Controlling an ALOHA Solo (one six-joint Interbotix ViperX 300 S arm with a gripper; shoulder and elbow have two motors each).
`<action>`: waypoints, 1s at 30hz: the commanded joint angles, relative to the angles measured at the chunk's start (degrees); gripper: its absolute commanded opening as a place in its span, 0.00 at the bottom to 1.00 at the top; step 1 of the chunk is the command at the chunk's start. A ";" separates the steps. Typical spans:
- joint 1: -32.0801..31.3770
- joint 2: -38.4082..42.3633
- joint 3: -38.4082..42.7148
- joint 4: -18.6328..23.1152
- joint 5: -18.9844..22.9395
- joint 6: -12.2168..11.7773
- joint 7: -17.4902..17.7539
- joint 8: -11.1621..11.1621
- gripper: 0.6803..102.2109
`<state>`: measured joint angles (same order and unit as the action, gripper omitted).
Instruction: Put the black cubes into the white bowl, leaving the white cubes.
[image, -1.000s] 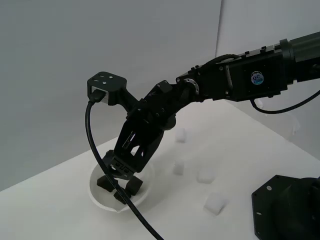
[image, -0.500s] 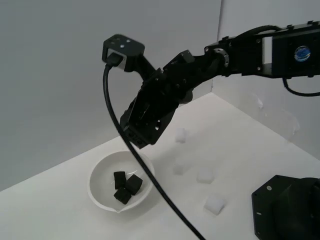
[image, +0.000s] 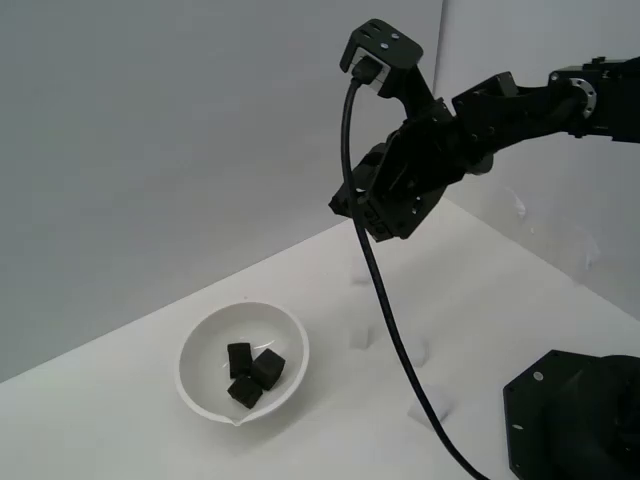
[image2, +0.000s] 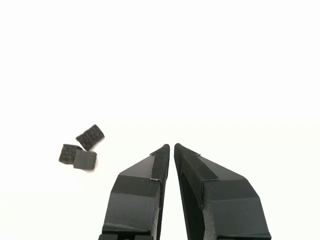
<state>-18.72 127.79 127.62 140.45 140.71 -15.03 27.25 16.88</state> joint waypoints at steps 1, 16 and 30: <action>1.32 3.96 4.13 1.58 1.32 -0.26 0.62 1.05 0.02; 9.32 23.64 23.82 12.66 12.39 2.11 2.02 1.14 0.02; 12.39 40.25 40.61 18.19 18.19 2.11 2.55 0.26 0.02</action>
<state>-6.06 166.55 166.55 158.55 158.64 -12.04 29.18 17.05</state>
